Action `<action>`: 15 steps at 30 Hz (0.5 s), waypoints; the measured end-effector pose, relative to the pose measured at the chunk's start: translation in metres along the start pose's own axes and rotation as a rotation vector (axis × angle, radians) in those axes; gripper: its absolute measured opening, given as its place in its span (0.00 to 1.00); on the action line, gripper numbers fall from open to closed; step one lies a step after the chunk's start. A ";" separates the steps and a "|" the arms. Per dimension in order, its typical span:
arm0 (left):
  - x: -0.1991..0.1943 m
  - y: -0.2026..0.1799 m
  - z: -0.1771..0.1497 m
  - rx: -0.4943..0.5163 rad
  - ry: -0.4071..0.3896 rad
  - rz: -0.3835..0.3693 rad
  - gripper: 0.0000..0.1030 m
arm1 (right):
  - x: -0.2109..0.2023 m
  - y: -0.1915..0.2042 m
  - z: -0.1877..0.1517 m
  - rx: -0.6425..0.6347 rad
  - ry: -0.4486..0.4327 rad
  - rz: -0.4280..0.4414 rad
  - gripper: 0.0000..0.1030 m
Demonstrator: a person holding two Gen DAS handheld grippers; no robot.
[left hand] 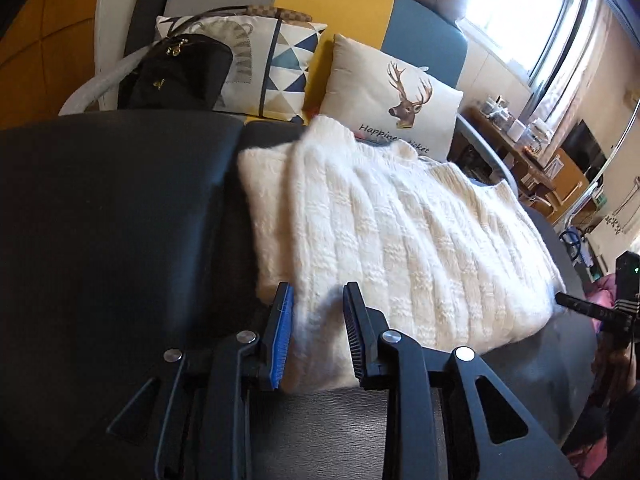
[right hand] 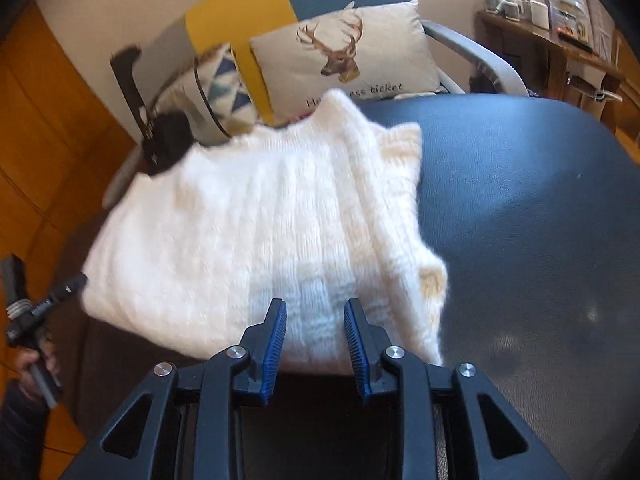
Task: Fold clothes
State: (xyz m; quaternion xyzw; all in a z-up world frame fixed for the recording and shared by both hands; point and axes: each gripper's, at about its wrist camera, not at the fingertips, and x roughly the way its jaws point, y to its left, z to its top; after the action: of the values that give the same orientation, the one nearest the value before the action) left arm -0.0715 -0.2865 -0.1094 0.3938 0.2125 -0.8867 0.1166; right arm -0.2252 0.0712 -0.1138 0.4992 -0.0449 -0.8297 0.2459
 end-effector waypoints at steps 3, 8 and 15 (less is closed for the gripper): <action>-0.001 0.000 -0.002 -0.018 -0.003 -0.020 0.27 | 0.000 0.007 0.000 -0.013 -0.010 -0.012 0.29; -0.001 -0.004 -0.005 -0.017 0.011 -0.062 0.27 | -0.013 0.030 0.013 -0.053 -0.065 0.000 0.29; 0.003 0.003 -0.007 -0.078 0.013 -0.110 0.27 | 0.040 0.141 0.056 -0.202 0.111 0.313 0.29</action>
State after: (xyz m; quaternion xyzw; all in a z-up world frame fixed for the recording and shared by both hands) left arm -0.0679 -0.2862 -0.1167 0.3824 0.2691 -0.8802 0.0815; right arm -0.2363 -0.0797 -0.0729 0.5039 -0.0250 -0.7528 0.4228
